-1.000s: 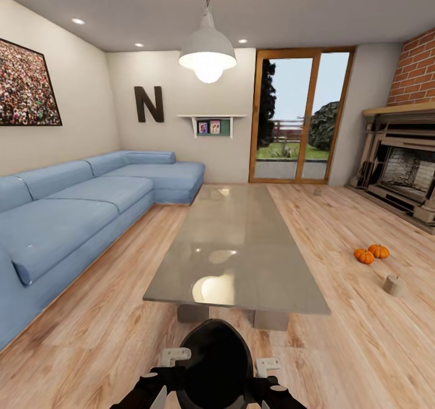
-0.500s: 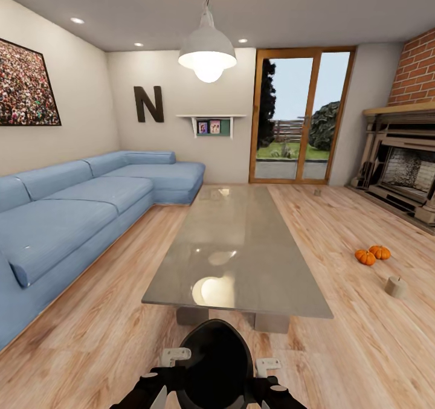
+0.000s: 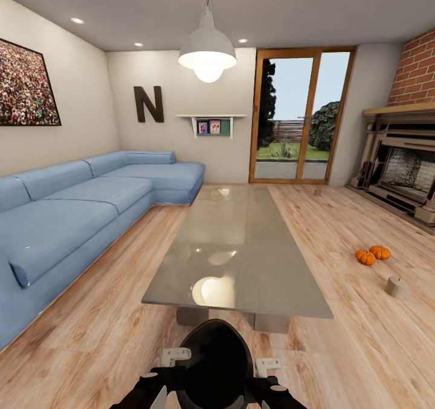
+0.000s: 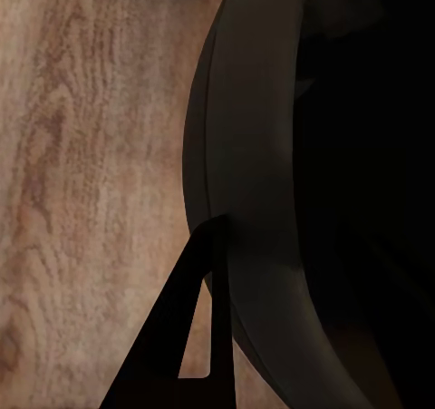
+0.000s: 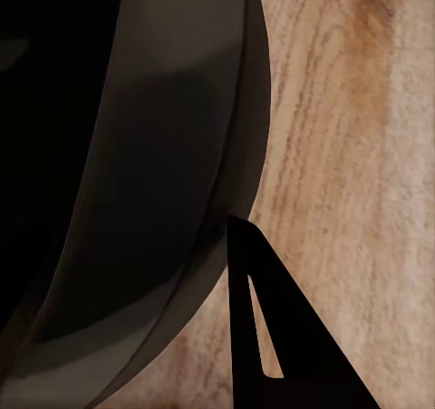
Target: Place each of the two pumpkins and all three candles from the living room inside a cabinet in the living room (use any cabinet), then make sure every cabinet is closed, and position the cauldron so it is next to a table in the living room.
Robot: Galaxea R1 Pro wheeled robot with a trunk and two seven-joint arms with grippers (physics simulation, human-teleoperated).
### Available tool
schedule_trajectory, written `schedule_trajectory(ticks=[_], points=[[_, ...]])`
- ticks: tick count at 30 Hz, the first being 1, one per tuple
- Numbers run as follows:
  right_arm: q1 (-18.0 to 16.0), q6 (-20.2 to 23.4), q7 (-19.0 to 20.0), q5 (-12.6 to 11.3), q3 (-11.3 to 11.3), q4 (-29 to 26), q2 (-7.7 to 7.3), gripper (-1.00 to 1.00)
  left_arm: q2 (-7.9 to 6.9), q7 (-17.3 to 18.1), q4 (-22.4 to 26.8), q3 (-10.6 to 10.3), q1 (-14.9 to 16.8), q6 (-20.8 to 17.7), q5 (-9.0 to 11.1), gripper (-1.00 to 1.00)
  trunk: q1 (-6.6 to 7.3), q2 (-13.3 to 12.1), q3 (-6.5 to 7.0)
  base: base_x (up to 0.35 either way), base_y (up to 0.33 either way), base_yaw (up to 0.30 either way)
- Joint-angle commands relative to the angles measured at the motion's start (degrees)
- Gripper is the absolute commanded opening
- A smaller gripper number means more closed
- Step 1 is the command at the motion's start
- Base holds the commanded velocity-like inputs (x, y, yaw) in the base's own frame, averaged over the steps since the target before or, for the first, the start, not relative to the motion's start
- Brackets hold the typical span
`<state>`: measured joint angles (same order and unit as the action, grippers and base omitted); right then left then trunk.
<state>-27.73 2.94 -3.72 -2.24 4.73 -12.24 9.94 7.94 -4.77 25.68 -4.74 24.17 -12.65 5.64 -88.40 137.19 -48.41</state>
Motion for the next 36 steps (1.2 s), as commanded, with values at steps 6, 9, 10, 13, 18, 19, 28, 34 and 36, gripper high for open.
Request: schedule_trajectory(ticks=[6, 9, 10, 13, 18, 19, 28, 34, 36], points=[[0.0, 0.3, 0.2, -1.1, -0.2, -0.1, 0.06, -1.0, -0.03, -0.5, 0.3, -0.5, 0.0, 0.1, -0.3, -1.0, 0.02, 0.0, -0.05, 0.0, 0.0, 0.0], [0.0, 0.3, 0.2, -1.0, -0.2, -0.1, 0.06, -1.0, -0.03, -0.5, 0.3, -0.5, 0.0, 0.1, -0.3, -1.0, 0.02, 0.0, -0.05, 0.0, 0.0, 0.0], [0.0, 0.3, 0.2, -1.0, -0.2, -0.1, 0.06, -1.0, -0.03, -0.5, 0.3, -0.4, 0.0, 0.1, -0.3, -1.0, 0.02, 0.0, -0.05, 0.0, 0.0, 0.0], [0.0, 0.3, 0.2, -1.0, -0.2, -0.1, 0.06, -1.0, -0.03, -0.5, 0.3, -0.5, 0.0, 0.1, -0.3, -1.0, 0.02, 0.0, -0.05, 0.0, 0.0, 0.0], [0.0, 0.3, 0.2, -1.0, -0.2, -0.1, 0.06, -1.0, -0.03, -0.5, 0.3, -0.5, 0.0, 0.1, -0.3, -1.0, -0.2, 0.4, -0.23, 0.0, 0.0, 0.0], [0.0, 0.3, 0.2, -1.0, -0.2, -0.1, 0.06, -1.0, -0.03, -0.5, 0.3, -0.5, 0.0, 0.1, -0.3, -1.0, -0.42, 0.8, -0.41, 0.0, 0.0, 0.0], [0.0, 0.3, 0.2, -1.0, -0.2, -0.1, 0.06, -1.0, -0.03, -0.5, 0.3, -0.5, 0.0, 0.1, -0.3, -1.0, -1.52, 2.8, -1.31, 0.0, 0.0, 0.0], [0.0, 0.3, 0.2, -1.0, -0.2, -0.1, 0.06, -1.0, -0.03, -0.6, 0.3, -0.4, 0.0, 0.1, -0.3, -1.0, -1.52, 2.8, -1.31, 0.0, 0.0, 0.0], [0.0, 0.3, 0.2, -1.0, -0.2, -0.1, 0.06, -1.0, -0.03, -0.5, 0.3, -0.5, 0.0, 0.1, -0.3, -1.0, -1.52, 2.8, -1.31, 0.0, 0.0, 0.0]])
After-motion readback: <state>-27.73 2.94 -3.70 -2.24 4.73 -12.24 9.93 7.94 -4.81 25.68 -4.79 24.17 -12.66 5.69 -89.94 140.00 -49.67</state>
